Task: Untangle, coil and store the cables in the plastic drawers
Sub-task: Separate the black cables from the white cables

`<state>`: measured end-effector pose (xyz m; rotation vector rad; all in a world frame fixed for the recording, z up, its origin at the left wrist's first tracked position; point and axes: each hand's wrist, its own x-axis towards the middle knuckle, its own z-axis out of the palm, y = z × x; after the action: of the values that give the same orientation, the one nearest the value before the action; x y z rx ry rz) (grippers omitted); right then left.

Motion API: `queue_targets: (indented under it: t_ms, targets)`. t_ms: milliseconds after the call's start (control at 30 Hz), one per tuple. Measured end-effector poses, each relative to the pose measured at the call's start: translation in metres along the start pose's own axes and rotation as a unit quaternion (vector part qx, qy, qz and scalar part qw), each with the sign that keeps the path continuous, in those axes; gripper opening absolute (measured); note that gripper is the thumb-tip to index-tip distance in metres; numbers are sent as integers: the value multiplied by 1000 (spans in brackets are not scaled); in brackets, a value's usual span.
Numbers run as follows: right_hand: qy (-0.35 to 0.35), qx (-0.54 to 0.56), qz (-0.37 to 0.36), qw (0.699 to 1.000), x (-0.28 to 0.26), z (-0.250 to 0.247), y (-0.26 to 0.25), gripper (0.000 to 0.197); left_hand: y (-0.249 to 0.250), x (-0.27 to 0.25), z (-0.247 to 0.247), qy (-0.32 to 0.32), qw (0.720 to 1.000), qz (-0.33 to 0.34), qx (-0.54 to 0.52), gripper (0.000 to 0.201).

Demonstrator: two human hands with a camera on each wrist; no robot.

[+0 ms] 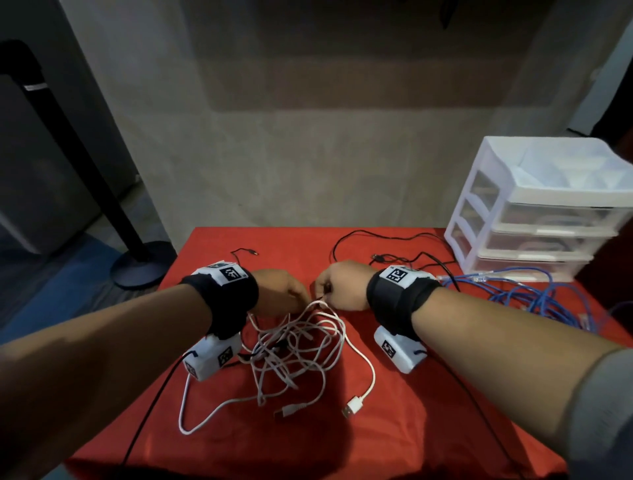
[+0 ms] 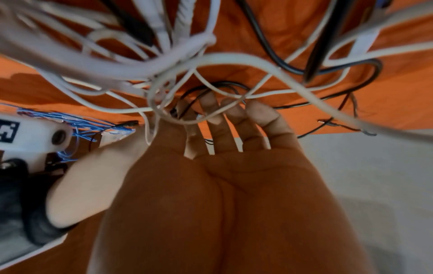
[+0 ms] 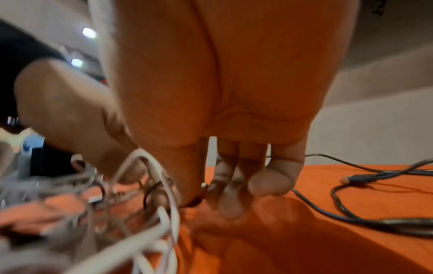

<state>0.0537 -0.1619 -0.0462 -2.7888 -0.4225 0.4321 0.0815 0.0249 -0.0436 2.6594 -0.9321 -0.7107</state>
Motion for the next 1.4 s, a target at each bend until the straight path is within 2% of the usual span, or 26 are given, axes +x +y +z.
queue_targets:
  t_ms: [67,133,267,333,467,600,667,733,867,933,1000,1067,1233,1333,1400]
  targets:
    - [37,14,0,999,-6,-13,-5,12,1,-2,-4,33,999,-3,0,16]
    - [61,28,1,998,-13,-31,-10,8,-2,-2,-10,68,998,-4,-12,21]
    - [161,115,54,979,-21,-75,-8,14,-11,-9,-23,141,989,-17,-40,26]
    - [186,155,69,968,-28,-94,-3,18,-19,-16,-31,177,983,-19,-31,24]
    - [132,186,67,971,-52,-105,5,15,-41,-33,-47,213,976,-38,-21,21]
    - [108,207,64,970,-67,-98,13,11,-70,-49,-62,232,963,-119,71,20]
    - [108,215,64,969,-71,-97,18,12,-81,-60,-72,257,949,-166,73,20]
    - [105,225,64,967,-74,-98,20,13,-83,-69,-82,319,928,-186,46,20]
    - [118,239,53,962,-79,-104,20,13,-55,-70,-101,466,871,-133,-74,25]
    - [147,241,59,957,-77,-108,22,12,-34,-62,-109,499,848,-99,-150,27]
    - [183,259,79,945,-73,-116,29,12,-10,-49,-113,488,837,-77,-234,28]
    - [205,267,102,936,-73,-127,39,12,16,-33,-110,451,837,-60,-305,26]
    - [222,262,151,927,-80,-147,74,15,73,18,-87,363,848,-26,-385,25]
    - [193,214,185,939,-80,-145,95,20,89,43,-67,209,885,-61,-411,27]
    - [154,158,210,953,-80,-139,108,26,85,53,-52,128,912,-96,-377,31]
